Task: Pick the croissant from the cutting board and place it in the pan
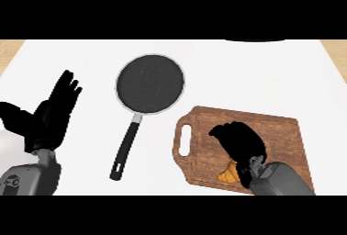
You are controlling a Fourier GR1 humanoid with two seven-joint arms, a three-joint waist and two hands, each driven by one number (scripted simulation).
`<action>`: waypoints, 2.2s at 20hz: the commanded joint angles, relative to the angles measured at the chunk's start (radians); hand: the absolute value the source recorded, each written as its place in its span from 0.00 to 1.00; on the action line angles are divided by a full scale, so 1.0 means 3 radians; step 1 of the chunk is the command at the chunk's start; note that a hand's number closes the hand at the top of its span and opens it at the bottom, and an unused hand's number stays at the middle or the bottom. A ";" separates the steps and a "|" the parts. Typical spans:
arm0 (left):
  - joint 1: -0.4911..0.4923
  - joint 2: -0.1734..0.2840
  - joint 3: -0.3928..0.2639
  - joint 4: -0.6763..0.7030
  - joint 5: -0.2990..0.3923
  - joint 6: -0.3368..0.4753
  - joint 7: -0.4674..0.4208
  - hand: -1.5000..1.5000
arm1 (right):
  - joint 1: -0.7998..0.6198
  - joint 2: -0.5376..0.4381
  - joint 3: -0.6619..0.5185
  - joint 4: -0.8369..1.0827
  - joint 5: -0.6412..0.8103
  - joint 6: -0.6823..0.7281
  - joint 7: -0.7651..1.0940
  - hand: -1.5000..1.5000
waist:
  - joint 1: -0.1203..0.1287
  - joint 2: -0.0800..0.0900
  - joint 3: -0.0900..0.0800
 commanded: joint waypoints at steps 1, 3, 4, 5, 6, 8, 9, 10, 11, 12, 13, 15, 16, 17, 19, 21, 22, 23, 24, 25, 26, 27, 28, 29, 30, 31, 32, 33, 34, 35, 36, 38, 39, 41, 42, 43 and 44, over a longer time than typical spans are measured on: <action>-0.0091 -0.0005 0.0013 0.0032 -0.0047 -0.0003 0.0027 0.50 | -0.0119 0.0019 0.0062 0.0284 0.0103 -0.0229 -0.0409 1.00 | 0.0009 0.0009 0.0008; 0.0071 -0.0100 -0.0027 0.0095 -0.0047 -0.0066 -0.0163 0.50 | -0.0112 -0.0003 -0.0030 0.0303 0.0110 -0.0256 -0.0550 1.00 | 0.0004 0.0009 0.0007; 0.0222 -0.0044 -0.0031 -0.0330 -0.0038 -0.0033 0.0128 0.50 | 0.0025 -0.0038 0.0006 0.0213 0.0209 -0.0338 -0.0547 1.00 | 0.0009 0.0004 0.0008; 0.0201 -0.0119 -0.0039 0.0001 -0.0089 -0.0043 -0.0184 0.50 | -0.0140 -0.0147 -0.0215 0.0554 0.0110 -0.0477 -0.0809 1.00 | 0.0012 0.0011 0.0008; 0.0082 -0.0114 -0.0005 0.0027 -0.0070 -0.0051 -0.0166 0.50 | -0.0116 0.0096 -0.0015 0.0640 0.0275 -0.0608 -0.0722 1.00 | 0.0010 0.0010 0.0008; 0.0255 -0.0045 -0.0009 -0.0289 -0.0031 -0.0106 0.0058 0.50 | -0.0030 0.0205 -0.0040 0.0564 0.0283 -0.0556 -0.0616 1.00 | 0.0014 0.0005 0.0008; 0.0213 0.0002 0.0136 -0.0003 0.0107 -0.0287 -0.0221 0.50 | -0.0170 0.0229 -0.0152 0.0519 0.0230 -0.0464 -0.0634 1.00 | 0.0009 0.0008 0.0007; 0.0126 -0.0116 0.0022 -0.0008 -0.0100 -0.0057 -0.0101 0.50 | -0.0013 0.0169 -0.0110 0.0311 0.0270 -0.0351 -0.0616 1.00 | -0.0004 0.0005 0.0007; 0.0238 -0.0044 0.0065 -0.0112 -0.0073 -0.0118 -0.0123 0.50 | 0.0183 -0.0016 -0.0177 0.0217 0.0216 -0.0535 -0.0795 1.00 | -0.0006 0.0004 0.0007; 0.0206 -0.0069 0.0061 -0.0156 -0.0061 -0.0116 -0.0039 0.50 | 0.0112 0.0169 -0.0152 0.0123 0.0274 -0.0329 -0.0589 1.00 | -0.0003 0.0003 0.0007; 0.0166 -0.0090 0.0035 -0.0169 -0.0094 -0.0090 -0.0031 0.50 | 0.0059 0.0091 -0.0294 0.0231 0.0219 -0.0447 -0.0773 1.00 | -0.0002 0.0005 0.0007; 0.0112 -0.0109 0.0019 -0.0144 -0.0163 -0.0009 -0.0001 0.50 | 0.0328 -0.0003 -0.0239 -0.0290 0.0285 -0.0539 -0.0667 1.00 | -0.0025 -0.0001 0.0007; 0.0036 -0.0033 0.0085 -0.0144 -0.0032 -0.0103 0.0076 0.50 | -0.0112 0.0770 -0.0124 0.0308 0.0484 -0.0547 0.0043 1.00 | 0.0025 0.0008 0.0007; 0.0076 -0.0077 0.0025 -0.0035 -0.0044 -0.0154 -0.0054 0.50 | -0.0261 0.0863 -0.0009 0.0284 0.0304 -0.0605 0.0501 1.00 | 0.0102 0.0024 0.0003; 0.0004 -0.0123 -0.0066 -0.0075 -0.0063 -0.0160 -0.0035 0.50 | -0.0335 0.0876 -0.0064 0.0370 0.0283 -0.0773 0.0809 1.00 | 0.0227 0.0062 0.0001; 0.0022 -0.0140 -0.0096 -0.0089 -0.0069 -0.0163 -0.0026 0.50 | -0.0396 0.0884 -0.0125 0.0361 0.0263 -0.0844 0.1056 1.00 | 0.0300 0.0057 -0.0004; -0.0019 -0.0125 -0.0091 -0.0096 -0.0062 -0.0173 -0.0012 0.50 | -0.0473 0.0887 -0.0097 0.0371 0.0271 -0.0961 0.1228 1.00 | 0.0340 0.0052 0.0000; -0.0049 -0.0120 -0.0111 -0.0072 -0.0065 -0.0192 0.0003 0.50 | -0.0666 0.0889 -0.0083 0.0378 0.0388 -0.1016 0.1391 1.00 | 0.0369 0.0048 -0.0008; -0.0045 -0.0139 -0.0152 -0.0059 -0.0078 -0.0202 0.0011 0.50 | -0.0781 0.0891 -0.0033 0.0370 0.0442 -0.1089 0.1557 1.00 | 0.0400 0.0037 -0.0009; -0.0070 -0.0175 -0.0169 -0.0044 -0.0080 -0.0180 0.0015 0.50 | -0.0945 0.0893 -0.0023 0.0374 0.0511 -0.1113 0.1705 1.00 | 0.0427 0.0032 -0.0015; -0.0124 -0.0155 -0.0184 -0.0010 -0.0088 -0.0208 0.0027 0.50 | -0.1079 0.0894 0.0046 0.0389 0.0592 -0.1147 0.1865 1.00 | 0.0429 0.0034 -0.0018; -0.0080 -0.0183 -0.0216 -0.0039 -0.0087 -0.0212 0.0022 0.50 | -0.1250 0.0895 0.0056 0.0399 0.0665 -0.1158 0.2029 1.00 | 0.0498 0.0007 -0.0022; -0.0164 -0.0156 -0.0192 -0.0025 -0.0071 -0.0227 0.0035 0.50 | -0.1382 0.0895 0.0093 0.0429 0.0722 -0.1225 0.2168 1.00 | 0.0509 0.0021 -0.0020; -0.0155 -0.0213 -0.0262 -0.0018 -0.0082 -0.0227 0.0048 0.50 | -0.1546 0.0896 0.0121 0.0486 0.0789 -0.1230 0.2321 1.00 | 0.0530 0.0023 -0.0021; -0.0155 -0.0200 -0.0269 0.0003 -0.0103 -0.0235 0.0033 0.50 | -0.1686 0.0896 0.0170 0.0541 0.0849 -0.1219 0.2457 1.00 | 0.0570 0.0029 -0.0025; -0.0192 -0.0160 -0.0259 0.0029 -0.0108 -0.0260 0.0050 0.50 | -0.1815 0.0897 0.0185 0.0561 0.0869 -0.1252 0.2587 1.00 | 0.0590 0.0034 -0.0024; -0.0181 -0.0185 -0.0275 0.0014 -0.0096 -0.0262 0.0049 0.50 | -0.1967 0.0897 0.0162 0.0615 0.0867 -0.1206 0.2687 1.00 | 0.0636 0.0028 -0.0027; -0.0213 -0.0236 -0.0305 0.0037 -0.0093 -0.0257 0.0008 0.50 | -0.2106 0.0897 0.0164 0.0687 0.0850 -0.1219 0.2731 1.00 | 0.0650 0.0052 -0.0029; -0.0264 -0.0225 -0.0327 0.0004 -0.0115 -0.0252 0.0052 0.50 | -0.2192 0.0897 0.0130 0.0773 0.0831 -0.1233 0.2804 1.00 | 0.0678 0.0054 -0.0024; -0.0285 -0.0220 -0.0316 0.0047 -0.0117 -0.0246 0.0071 0.50 | -0.2275 0.0897 0.0165 0.0811 0.0804 -0.1231 0.2881 1.00 | 0.0692 0.0059 -0.0025; -0.0263 -0.0218 -0.0306 0.0062 -0.0097 -0.0273 0.0027 0.50 | -0.2403 0.0896 0.0073 0.0869 0.0782 -0.1249 0.2932 1.00 | 0.0713 0.0068 -0.0029; -0.0351 -0.0216 -0.0317 0.0081 -0.0105 -0.0272 0.0076 0.50 | -0.2592 0.0896 0.0043 0.0985 0.0724 -0.1298 0.3063 1.00 | 0.0690 0.0070 -0.0023; -0.0362 -0.0242 -0.0320 0.0122 -0.0098 -0.0262 0.0081 0.50 | -0.2697 0.0896 -0.0019 0.1045 0.0719 -0.1328 0.3098 1.00 | 0.0694 0.0083 -0.0026; -0.0321 -0.0229 -0.0331 0.0161 -0.0130 -0.0274 0.0027 0.50 | -0.2805 0.0896 -0.0015 0.1214 0.0733 -0.1450 0.3236 1.00 | 0.0705 0.0094 -0.0025; -0.0380 -0.0208 -0.0295 0.0121 -0.0108 -0.0274 0.0046 0.50 | -0.2868 0.0896 -0.0079 0.1325 0.0698 -0.1487 0.3264 1.00 | 0.0708 0.0096 -0.0022; -0.0403 -0.0284 -0.0356 0.0138 -0.0144 -0.0218 0.0077 0.50 | -0.2971 0.0896 -0.0138 0.1386 0.0686 -0.1475 0.3315 1.00 | 0.0668 0.0089 -0.0020; -0.0365 -0.0237 -0.0319 0.0203 -0.0161 -0.0242 -0.0006 0.50 | -0.3070 0.0896 -0.0172 0.1439 0.0677 -0.1528 0.3360 1.00 | 0.0643 0.0094 -0.0022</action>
